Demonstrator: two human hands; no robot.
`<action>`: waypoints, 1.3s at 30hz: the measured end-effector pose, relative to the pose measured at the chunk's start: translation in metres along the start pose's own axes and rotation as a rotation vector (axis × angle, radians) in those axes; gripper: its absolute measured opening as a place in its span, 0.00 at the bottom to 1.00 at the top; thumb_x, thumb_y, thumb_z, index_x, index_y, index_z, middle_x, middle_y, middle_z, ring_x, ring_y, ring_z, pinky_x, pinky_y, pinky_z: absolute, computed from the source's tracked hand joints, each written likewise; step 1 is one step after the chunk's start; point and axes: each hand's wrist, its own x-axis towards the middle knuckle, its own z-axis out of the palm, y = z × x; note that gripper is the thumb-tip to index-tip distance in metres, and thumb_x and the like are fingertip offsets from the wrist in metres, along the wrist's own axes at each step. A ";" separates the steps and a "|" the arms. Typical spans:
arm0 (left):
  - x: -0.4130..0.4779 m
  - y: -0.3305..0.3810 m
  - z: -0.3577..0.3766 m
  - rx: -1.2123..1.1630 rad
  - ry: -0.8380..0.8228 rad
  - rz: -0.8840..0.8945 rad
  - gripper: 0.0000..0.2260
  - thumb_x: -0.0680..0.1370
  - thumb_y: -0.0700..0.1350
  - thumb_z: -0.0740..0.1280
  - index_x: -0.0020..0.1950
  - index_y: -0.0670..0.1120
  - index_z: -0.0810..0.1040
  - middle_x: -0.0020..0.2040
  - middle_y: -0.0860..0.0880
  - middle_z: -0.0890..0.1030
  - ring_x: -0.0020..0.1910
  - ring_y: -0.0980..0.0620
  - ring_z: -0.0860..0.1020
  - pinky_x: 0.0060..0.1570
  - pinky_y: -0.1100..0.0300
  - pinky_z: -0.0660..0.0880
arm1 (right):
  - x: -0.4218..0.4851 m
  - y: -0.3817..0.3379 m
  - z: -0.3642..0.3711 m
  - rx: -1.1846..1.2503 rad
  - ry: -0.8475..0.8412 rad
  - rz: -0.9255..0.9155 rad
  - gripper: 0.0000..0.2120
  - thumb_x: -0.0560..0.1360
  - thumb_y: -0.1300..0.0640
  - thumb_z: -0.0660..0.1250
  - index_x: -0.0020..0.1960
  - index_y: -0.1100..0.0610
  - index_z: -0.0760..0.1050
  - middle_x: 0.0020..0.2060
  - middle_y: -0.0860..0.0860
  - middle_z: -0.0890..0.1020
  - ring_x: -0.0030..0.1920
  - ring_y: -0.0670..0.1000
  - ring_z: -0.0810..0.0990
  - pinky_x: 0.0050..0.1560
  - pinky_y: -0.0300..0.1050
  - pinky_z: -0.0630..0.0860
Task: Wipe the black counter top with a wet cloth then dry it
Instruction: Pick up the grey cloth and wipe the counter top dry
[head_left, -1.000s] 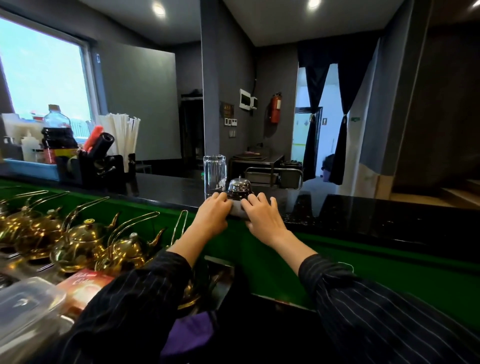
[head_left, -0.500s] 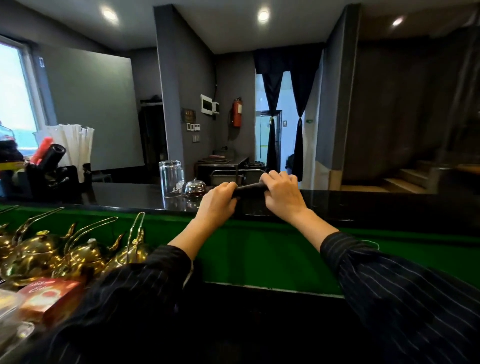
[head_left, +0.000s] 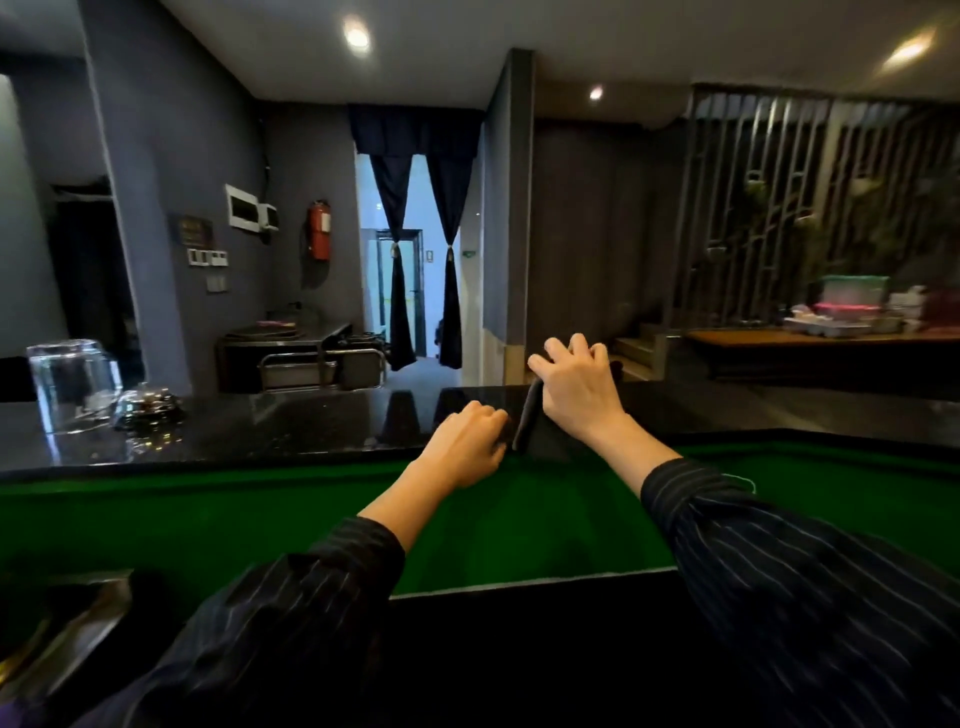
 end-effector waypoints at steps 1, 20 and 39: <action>0.008 0.006 0.007 0.035 -0.025 0.016 0.14 0.76 0.47 0.64 0.59 0.42 0.73 0.57 0.42 0.77 0.60 0.43 0.72 0.54 0.46 0.74 | -0.004 0.009 0.005 -0.045 -0.042 0.016 0.12 0.68 0.64 0.68 0.50 0.56 0.80 0.49 0.56 0.79 0.49 0.63 0.75 0.46 0.59 0.72; 0.077 -0.043 0.061 0.051 -0.139 -0.110 0.40 0.69 0.74 0.39 0.71 0.54 0.66 0.71 0.50 0.68 0.71 0.47 0.61 0.70 0.40 0.58 | 0.030 0.030 0.116 0.400 -0.567 0.296 0.19 0.81 0.50 0.58 0.66 0.61 0.71 0.64 0.61 0.73 0.64 0.61 0.72 0.60 0.53 0.71; 0.083 -0.045 0.068 -0.081 -0.238 -0.090 0.19 0.81 0.57 0.50 0.72 0.59 0.65 0.73 0.53 0.68 0.72 0.51 0.65 0.68 0.48 0.66 | 0.082 0.037 0.196 0.303 -0.920 0.256 0.29 0.80 0.39 0.45 0.78 0.48 0.53 0.78 0.54 0.55 0.77 0.61 0.51 0.72 0.66 0.48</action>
